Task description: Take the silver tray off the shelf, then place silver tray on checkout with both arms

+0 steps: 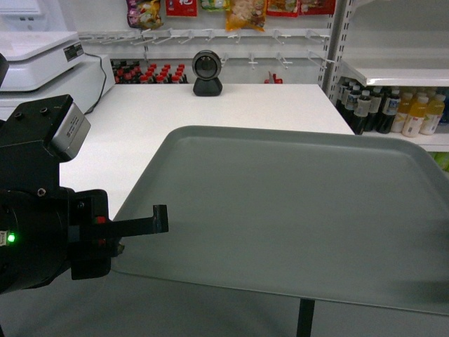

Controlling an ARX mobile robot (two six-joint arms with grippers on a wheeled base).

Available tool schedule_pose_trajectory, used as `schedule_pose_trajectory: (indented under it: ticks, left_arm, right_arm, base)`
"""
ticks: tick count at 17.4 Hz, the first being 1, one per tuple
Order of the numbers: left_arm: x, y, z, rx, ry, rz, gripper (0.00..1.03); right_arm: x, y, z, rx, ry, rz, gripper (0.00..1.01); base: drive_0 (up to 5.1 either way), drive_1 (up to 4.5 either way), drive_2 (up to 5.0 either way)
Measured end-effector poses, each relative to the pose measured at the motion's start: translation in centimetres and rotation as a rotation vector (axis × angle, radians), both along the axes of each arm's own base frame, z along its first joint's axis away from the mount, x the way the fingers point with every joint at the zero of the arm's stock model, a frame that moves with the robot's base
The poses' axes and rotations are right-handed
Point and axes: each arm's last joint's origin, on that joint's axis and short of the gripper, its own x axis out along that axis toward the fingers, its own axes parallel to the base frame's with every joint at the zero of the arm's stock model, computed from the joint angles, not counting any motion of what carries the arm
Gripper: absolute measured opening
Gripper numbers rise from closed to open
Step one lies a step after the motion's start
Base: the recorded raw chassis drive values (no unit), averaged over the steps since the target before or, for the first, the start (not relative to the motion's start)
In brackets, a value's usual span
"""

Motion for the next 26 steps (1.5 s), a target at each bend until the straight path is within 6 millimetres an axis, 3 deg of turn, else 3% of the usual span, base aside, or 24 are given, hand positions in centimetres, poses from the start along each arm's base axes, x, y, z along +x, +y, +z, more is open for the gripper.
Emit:
schedule_pose_trajectory:
  ticks: [20, 26]
  left_arm:
    - [0.03, -0.01, 0.00, -0.001, -0.001, 0.000, 0.02]
    - [0.03, -0.01, 0.00, -0.001, -0.001, 0.000, 0.02]
  right_arm:
    - [0.03, -0.01, 0.03, 0.000, -0.002, 0.000, 0.04]
    - [0.03, -0.01, 0.02, 0.000, -0.002, 0.000, 0.04]
  base:
    - [-5.1, 2.39, 2.4]
    - [0.0, 0.00, 0.0]
